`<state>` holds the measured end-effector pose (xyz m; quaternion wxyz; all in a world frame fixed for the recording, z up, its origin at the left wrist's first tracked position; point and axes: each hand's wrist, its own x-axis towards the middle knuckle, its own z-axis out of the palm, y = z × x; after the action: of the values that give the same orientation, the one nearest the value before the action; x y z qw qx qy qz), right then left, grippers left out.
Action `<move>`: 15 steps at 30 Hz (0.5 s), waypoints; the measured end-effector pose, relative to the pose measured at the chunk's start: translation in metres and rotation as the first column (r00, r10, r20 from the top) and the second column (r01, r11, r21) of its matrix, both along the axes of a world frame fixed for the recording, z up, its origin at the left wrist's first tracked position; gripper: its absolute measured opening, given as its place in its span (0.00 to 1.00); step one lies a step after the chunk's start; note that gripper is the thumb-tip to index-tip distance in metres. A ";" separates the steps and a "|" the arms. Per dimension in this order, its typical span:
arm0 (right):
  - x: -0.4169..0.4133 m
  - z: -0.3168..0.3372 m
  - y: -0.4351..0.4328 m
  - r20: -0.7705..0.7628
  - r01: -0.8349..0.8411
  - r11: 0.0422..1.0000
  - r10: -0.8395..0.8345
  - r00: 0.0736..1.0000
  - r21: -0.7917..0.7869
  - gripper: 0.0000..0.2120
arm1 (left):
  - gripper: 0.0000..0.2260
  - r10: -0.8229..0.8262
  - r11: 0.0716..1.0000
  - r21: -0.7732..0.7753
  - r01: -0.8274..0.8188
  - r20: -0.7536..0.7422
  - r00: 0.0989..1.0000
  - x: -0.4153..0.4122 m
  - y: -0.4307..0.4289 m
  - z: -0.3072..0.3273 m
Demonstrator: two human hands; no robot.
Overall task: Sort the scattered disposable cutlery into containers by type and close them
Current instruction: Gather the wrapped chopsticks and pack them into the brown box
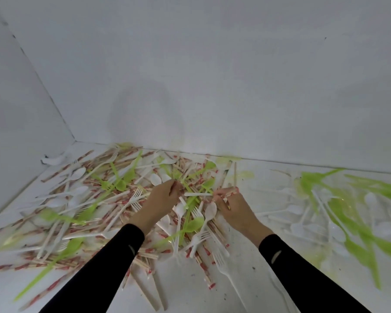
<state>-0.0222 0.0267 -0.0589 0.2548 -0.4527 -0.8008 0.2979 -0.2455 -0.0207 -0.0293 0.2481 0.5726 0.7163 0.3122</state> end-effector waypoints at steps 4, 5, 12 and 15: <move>-0.008 0.015 0.013 -0.086 0.034 0.999 -0.037 0.996 -0.028 0.16 | 0.12 -0.029 0.999 -0.037 0.024 -0.120 0.992 -0.005 0.033 -0.010; -0.009 0.021 0.018 -0.143 0.104 0.993 -0.110 0.984 -0.051 0.17 | 0.12 -0.040 0.999 -0.037 0.035 -0.146 0.988 -0.005 0.041 -0.013; 0.005 -0.008 0.078 0.315 0.400 0.875 -0.312 0.896 -0.273 0.11 | 0.10 -0.172 0.983 -0.114 0.142 -0.324 0.930 -0.004 0.088 -0.039; 0.000 -0.024 0.085 0.373 0.464 0.843 -0.353 0.858 -0.271 0.15 | 0.10 -0.213 0.975 -0.146 0.168 -0.386 0.898 -0.003 0.095 -0.046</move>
<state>-0.0220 0.1116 -0.0827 0.0998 -0.6936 -0.6474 0.2997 -0.2484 0.0744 -0.0752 0.1569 0.6773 0.7081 0.1236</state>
